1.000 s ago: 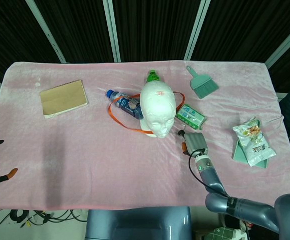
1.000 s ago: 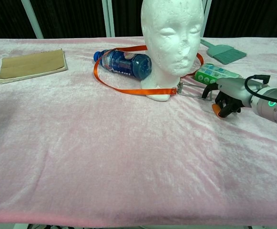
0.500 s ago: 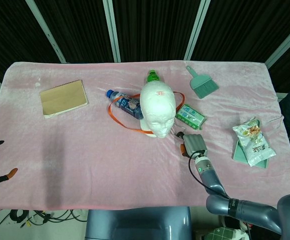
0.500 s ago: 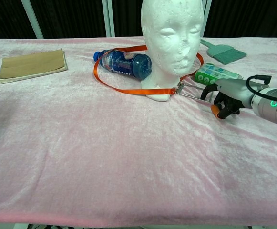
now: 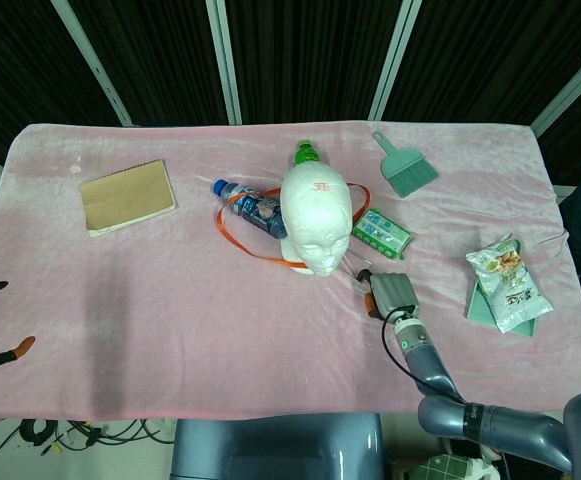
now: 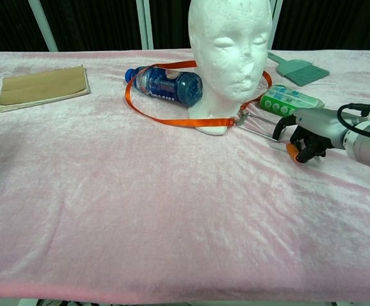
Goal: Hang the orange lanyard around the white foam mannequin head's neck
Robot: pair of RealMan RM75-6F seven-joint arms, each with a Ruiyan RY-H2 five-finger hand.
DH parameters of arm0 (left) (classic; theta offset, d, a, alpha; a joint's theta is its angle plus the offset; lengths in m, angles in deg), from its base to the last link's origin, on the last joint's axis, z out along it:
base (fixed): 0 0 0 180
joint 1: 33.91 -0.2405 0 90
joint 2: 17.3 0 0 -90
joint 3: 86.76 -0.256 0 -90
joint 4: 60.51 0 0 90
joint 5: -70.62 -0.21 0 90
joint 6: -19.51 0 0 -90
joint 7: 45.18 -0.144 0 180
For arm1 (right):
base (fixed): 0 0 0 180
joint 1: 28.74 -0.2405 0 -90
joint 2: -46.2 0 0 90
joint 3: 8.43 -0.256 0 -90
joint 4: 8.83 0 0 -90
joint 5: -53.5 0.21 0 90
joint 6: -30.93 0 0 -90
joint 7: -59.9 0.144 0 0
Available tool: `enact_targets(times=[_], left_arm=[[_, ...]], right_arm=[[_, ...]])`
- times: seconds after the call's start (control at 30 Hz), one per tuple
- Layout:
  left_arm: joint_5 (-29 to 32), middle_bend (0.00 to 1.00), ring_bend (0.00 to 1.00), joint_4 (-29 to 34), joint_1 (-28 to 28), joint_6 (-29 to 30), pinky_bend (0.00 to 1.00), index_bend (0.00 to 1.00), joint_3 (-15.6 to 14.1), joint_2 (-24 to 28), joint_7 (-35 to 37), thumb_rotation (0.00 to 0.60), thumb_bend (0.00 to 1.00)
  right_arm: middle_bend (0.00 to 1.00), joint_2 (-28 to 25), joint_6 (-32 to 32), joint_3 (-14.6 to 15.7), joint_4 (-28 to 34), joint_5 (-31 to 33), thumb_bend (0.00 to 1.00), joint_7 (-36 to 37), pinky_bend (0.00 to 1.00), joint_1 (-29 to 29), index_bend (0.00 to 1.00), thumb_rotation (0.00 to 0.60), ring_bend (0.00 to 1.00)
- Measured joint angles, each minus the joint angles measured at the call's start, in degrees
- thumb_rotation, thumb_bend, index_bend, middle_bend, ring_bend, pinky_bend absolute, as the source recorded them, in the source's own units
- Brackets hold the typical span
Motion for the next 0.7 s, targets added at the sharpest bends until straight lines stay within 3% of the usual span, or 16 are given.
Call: enact_targets(times=[0.7], left_arm=[[0.1,0.06,0.0,0.0,-0.1,0.0,0.0,0.23,0.2,-0.2,-0.5,0.6,0.04]], right_arm=[[0.71,-1.3,-1.5,2.3,4.2,-3.4,0.6,1.1,0.65,2.0,0.58,0.6,0.75]])
